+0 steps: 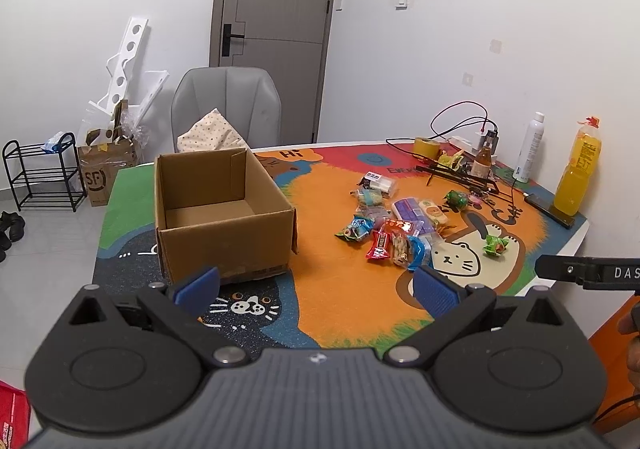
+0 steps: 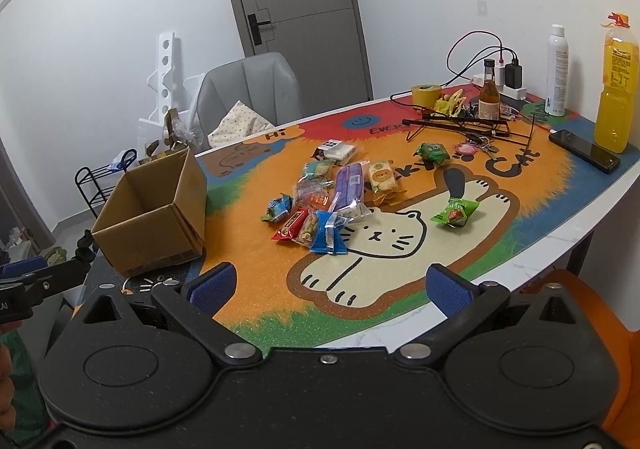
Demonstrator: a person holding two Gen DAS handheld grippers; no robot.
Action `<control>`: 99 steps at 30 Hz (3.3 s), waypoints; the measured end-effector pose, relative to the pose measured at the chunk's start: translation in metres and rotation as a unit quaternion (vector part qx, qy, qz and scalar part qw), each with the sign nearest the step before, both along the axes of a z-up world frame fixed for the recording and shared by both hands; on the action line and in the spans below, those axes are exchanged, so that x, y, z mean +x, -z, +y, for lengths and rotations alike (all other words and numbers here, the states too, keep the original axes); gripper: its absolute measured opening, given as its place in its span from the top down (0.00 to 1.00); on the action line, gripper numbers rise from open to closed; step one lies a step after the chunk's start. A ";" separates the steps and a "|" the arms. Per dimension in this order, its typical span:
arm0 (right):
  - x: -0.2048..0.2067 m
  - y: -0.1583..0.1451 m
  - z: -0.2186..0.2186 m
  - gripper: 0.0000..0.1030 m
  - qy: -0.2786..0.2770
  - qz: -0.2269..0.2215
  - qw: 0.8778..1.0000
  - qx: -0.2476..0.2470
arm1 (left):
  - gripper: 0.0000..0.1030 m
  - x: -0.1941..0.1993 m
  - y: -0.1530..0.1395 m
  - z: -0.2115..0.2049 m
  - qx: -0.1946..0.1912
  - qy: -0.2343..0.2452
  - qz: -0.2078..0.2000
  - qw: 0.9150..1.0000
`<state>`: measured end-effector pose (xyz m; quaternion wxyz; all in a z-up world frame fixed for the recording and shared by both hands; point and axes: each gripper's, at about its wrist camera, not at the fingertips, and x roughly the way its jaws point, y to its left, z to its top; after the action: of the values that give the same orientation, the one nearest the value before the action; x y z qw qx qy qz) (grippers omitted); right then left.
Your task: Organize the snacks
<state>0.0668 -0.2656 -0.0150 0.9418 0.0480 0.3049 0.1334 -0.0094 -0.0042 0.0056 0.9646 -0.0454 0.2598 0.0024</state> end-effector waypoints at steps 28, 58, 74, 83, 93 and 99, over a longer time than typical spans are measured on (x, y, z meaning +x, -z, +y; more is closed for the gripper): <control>0.003 0.002 -0.002 0.00 0.002 -0.001 1.000 -0.003 | 0.01 -0.001 0.001 0.000 0.000 0.003 -0.003 1.000; 0.078 0.055 -0.052 0.00 0.070 0.020 0.997 0.005 | 0.01 0.104 0.052 -0.051 -0.025 0.061 0.020 0.998; 0.114 0.088 -0.083 0.00 0.095 0.014 0.995 0.016 | 0.10 0.153 0.080 -0.084 -0.048 0.079 0.036 0.995; 0.135 0.107 -0.087 0.07 0.086 0.032 0.995 0.026 | 0.33 0.183 0.096 -0.096 -0.077 0.091 0.072 0.990; 0.156 0.115 -0.088 0.18 0.083 0.044 0.995 0.039 | 0.47 0.209 0.108 -0.110 -0.087 0.103 0.097 0.986; 0.171 0.114 -0.090 0.27 0.085 0.045 0.994 0.043 | 0.57 0.223 0.112 -0.117 -0.087 0.105 0.106 0.985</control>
<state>0.2379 -0.3555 -0.1289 0.9321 0.1203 0.3355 0.0640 0.2140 -0.1213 -0.1064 0.9188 -0.1010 0.3633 -0.1170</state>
